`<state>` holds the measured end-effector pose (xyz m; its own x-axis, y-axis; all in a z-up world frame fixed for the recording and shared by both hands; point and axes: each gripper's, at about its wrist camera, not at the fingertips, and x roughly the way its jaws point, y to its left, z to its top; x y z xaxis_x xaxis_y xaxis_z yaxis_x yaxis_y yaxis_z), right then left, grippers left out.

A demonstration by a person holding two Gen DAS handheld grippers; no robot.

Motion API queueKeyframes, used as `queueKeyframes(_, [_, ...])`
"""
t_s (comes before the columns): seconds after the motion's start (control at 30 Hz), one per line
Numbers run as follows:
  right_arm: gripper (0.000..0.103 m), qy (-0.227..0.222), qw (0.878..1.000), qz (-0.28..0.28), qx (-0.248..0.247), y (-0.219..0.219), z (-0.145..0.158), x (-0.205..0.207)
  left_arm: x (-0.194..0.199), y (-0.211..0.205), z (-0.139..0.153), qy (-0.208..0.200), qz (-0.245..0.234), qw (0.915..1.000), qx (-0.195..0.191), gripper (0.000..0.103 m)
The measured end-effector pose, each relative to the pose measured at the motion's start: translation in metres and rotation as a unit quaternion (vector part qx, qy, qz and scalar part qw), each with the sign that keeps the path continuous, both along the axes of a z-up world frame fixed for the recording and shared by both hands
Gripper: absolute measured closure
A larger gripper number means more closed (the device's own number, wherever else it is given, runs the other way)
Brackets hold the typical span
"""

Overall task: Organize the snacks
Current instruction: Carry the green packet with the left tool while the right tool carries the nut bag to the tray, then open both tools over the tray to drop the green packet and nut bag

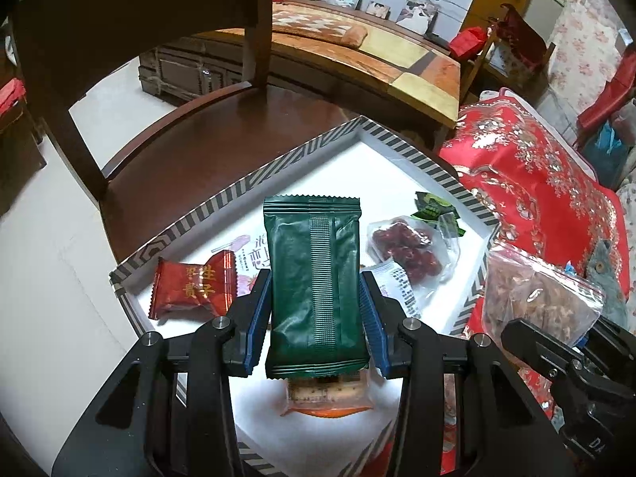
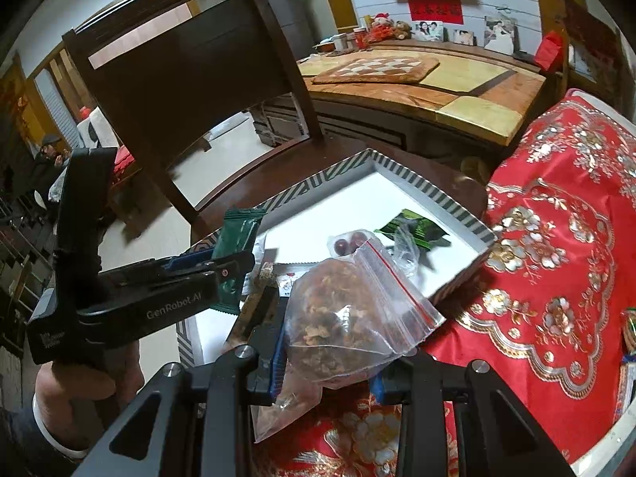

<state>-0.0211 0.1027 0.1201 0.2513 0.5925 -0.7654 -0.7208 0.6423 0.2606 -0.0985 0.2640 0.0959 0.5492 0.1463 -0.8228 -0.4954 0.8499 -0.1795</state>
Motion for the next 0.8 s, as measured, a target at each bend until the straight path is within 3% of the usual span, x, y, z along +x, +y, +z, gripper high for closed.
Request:
queueKeyframes(0.33, [0.072,0.028,0.999,0.023,0.007,0.034,-0.014,0.023,0.006,0.01,-0.006,0.008,0.008,0.9999,0.001,0.061])
queueKeyframes(0.57, [0.072,0.065,0.997,0.044,0.014,0.055,-0.047,0.042,0.015,0.019,-0.014,0.018,0.015,0.9997,0.002,0.061])
queueKeyframes(0.8, [0.071,0.1,0.994,0.031,0.018,0.063,-0.077,0.068,0.024,0.021,-0.024,0.03,0.018,0.9994,-0.001,0.061])
